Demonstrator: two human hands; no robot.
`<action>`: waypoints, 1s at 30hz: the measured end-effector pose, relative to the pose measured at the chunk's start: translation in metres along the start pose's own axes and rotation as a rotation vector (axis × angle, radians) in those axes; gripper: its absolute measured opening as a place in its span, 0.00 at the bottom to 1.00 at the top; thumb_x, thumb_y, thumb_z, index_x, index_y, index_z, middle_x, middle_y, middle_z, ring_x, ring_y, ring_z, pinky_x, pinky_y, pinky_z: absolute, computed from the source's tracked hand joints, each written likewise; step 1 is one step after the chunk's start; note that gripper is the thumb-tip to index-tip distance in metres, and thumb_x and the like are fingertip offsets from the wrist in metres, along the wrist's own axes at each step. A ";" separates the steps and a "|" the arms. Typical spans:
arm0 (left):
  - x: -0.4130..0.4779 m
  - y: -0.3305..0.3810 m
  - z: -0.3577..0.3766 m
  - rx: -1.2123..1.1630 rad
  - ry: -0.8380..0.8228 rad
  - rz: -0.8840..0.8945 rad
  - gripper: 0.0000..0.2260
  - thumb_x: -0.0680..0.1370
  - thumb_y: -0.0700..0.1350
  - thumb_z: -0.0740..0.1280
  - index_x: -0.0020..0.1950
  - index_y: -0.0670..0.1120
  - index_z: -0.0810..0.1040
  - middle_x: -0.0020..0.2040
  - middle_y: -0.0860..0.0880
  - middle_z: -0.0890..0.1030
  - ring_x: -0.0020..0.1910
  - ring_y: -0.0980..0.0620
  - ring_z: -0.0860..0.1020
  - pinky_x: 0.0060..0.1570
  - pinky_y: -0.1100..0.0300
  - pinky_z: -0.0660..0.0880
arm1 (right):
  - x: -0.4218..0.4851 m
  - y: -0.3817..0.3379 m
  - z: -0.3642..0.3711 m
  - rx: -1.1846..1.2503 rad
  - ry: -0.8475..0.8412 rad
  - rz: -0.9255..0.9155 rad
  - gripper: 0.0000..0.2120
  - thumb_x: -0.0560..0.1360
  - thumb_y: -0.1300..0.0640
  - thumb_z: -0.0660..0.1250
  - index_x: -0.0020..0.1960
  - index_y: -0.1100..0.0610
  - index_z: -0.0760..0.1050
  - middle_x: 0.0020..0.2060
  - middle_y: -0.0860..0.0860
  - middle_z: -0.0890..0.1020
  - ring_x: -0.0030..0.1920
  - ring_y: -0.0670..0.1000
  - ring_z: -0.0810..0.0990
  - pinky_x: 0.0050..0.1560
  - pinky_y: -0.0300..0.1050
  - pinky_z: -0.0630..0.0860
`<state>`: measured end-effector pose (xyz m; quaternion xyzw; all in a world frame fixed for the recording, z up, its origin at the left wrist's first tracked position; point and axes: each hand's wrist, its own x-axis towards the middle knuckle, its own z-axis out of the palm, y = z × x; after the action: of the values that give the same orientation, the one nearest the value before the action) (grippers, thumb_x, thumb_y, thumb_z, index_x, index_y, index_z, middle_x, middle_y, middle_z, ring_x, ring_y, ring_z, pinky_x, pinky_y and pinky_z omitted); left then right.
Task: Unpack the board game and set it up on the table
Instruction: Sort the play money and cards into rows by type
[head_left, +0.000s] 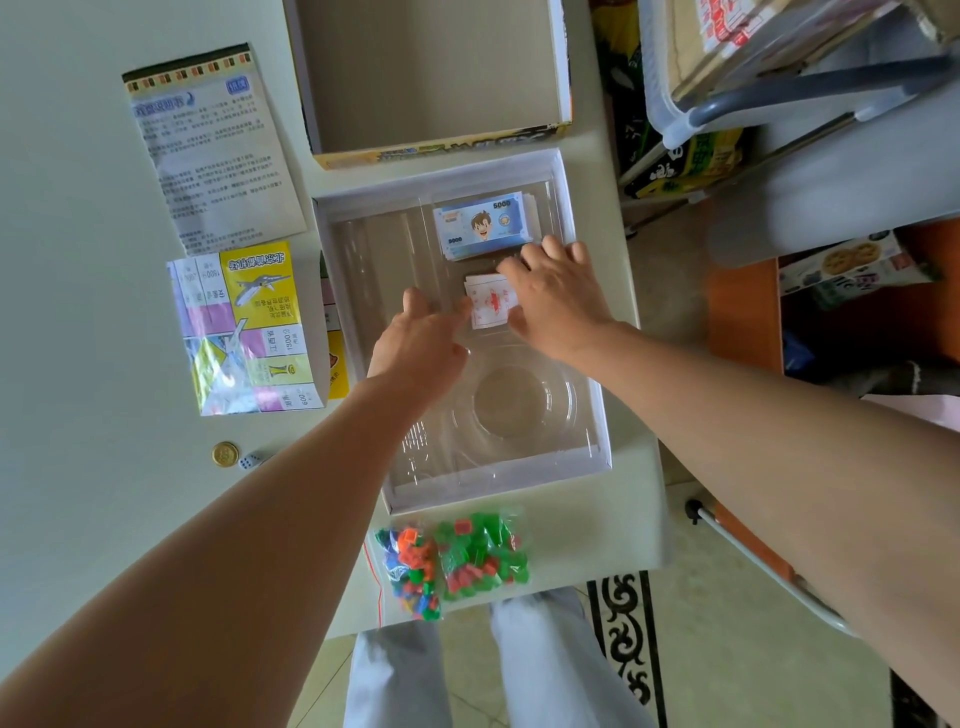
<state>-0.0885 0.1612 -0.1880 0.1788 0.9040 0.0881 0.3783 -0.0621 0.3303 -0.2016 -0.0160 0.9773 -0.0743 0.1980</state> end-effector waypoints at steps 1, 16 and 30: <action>0.000 0.000 0.000 0.000 -0.003 0.000 0.26 0.78 0.43 0.61 0.75 0.58 0.62 0.63 0.44 0.64 0.55 0.44 0.74 0.53 0.53 0.77 | 0.000 0.001 -0.001 0.010 -0.006 0.000 0.17 0.73 0.54 0.65 0.60 0.57 0.72 0.53 0.54 0.75 0.58 0.56 0.68 0.56 0.49 0.60; -0.003 0.000 -0.005 -0.198 0.017 -0.023 0.22 0.77 0.41 0.60 0.71 0.55 0.70 0.62 0.44 0.66 0.56 0.46 0.74 0.53 0.53 0.78 | -0.003 0.002 0.002 0.156 0.032 0.007 0.13 0.74 0.59 0.65 0.58 0.56 0.71 0.53 0.53 0.77 0.56 0.55 0.73 0.54 0.48 0.60; -0.025 0.018 -0.017 -1.764 0.223 -0.439 0.03 0.78 0.37 0.65 0.50 0.44 0.74 0.45 0.45 0.80 0.44 0.51 0.80 0.48 0.55 0.80 | -0.015 -0.022 -0.013 0.780 0.100 0.161 0.12 0.76 0.63 0.63 0.60 0.60 0.73 0.53 0.56 0.76 0.53 0.54 0.75 0.51 0.47 0.75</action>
<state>-0.0794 0.1678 -0.1546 -0.3603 0.5541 0.6894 0.2964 -0.0537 0.3116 -0.1804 0.1407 0.8822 -0.4248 0.1466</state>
